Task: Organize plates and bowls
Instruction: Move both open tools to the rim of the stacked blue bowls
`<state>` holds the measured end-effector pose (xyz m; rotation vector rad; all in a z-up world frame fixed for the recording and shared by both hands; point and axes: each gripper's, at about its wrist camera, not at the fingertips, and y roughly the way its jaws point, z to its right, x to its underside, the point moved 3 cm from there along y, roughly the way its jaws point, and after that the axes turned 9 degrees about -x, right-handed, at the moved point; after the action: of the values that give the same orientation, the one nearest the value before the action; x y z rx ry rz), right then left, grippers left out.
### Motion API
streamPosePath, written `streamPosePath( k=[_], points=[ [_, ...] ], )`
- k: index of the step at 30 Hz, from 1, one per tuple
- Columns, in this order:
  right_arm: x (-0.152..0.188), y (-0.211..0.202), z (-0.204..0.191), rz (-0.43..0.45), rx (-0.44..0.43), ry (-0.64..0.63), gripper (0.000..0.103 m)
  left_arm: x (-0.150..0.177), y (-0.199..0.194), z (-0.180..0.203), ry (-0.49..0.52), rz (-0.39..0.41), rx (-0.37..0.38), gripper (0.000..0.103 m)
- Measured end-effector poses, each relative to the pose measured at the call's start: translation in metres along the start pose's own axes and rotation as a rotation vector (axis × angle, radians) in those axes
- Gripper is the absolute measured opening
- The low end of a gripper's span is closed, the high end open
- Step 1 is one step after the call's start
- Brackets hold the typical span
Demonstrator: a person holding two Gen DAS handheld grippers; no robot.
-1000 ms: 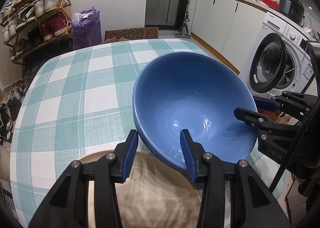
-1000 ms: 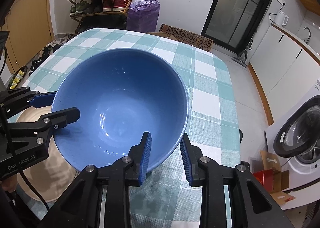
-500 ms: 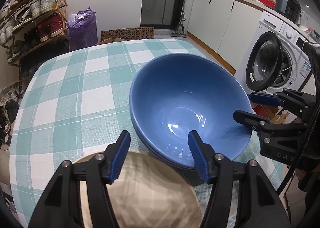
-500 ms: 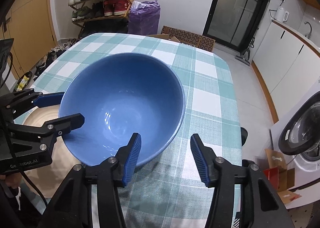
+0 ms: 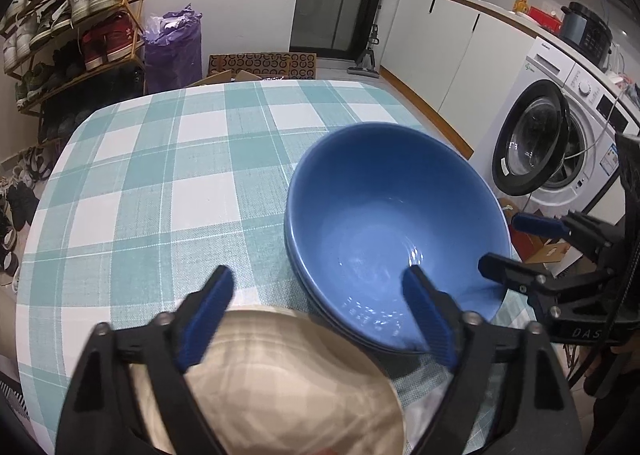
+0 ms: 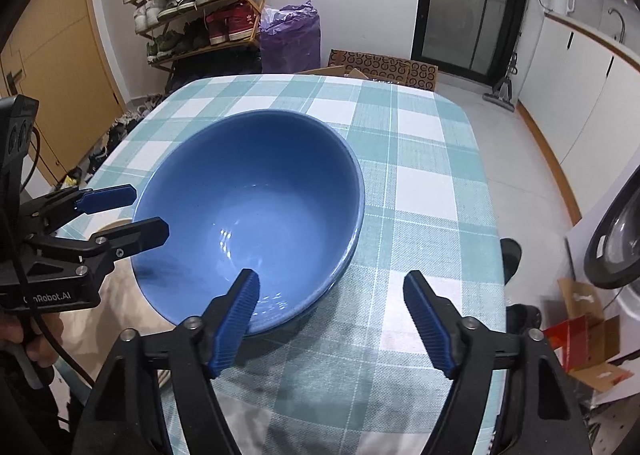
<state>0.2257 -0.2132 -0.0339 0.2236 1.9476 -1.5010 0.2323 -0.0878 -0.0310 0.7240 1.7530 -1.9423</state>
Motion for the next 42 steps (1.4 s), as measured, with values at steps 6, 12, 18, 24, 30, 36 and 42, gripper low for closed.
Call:
streamPosePath(
  k=[6,12,18,24,30,36,42],
  points=[
    [0.001,0.003,0.005,0.004,-0.037,0.050,0.086,-0.004,0.006,-0.004,-0.014,-0.008,0.002,0.102],
    [0.001,0.008,0.009,0.002,-0.078,0.112,0.089,-0.005,0.013,-0.004,-0.019,-0.020,0.008,0.103],
    [0.000,0.017,0.013,-0.001,-0.078,0.161,0.091,-0.008,0.021,-0.003,-0.023,-0.039,0.009,0.103],
    [-0.001,0.027,0.019,-0.013,-0.101,0.205,0.091,-0.011,0.029,-0.004,-0.034,-0.055,0.003,0.103],
    [-0.003,0.033,0.022,-0.005,-0.121,0.234,0.087,-0.011,0.039,-0.006,-0.051,-0.077,-0.004,0.103],
    [-0.003,0.039,0.024,-0.010,-0.145,0.250,0.077,-0.013,0.042,-0.003,-0.051,-0.082,0.020,0.101],
    [-0.003,0.042,0.026,-0.014,-0.153,0.256,0.073,-0.013,0.046,-0.005,-0.065,-0.089,0.032,0.092]
  ],
)
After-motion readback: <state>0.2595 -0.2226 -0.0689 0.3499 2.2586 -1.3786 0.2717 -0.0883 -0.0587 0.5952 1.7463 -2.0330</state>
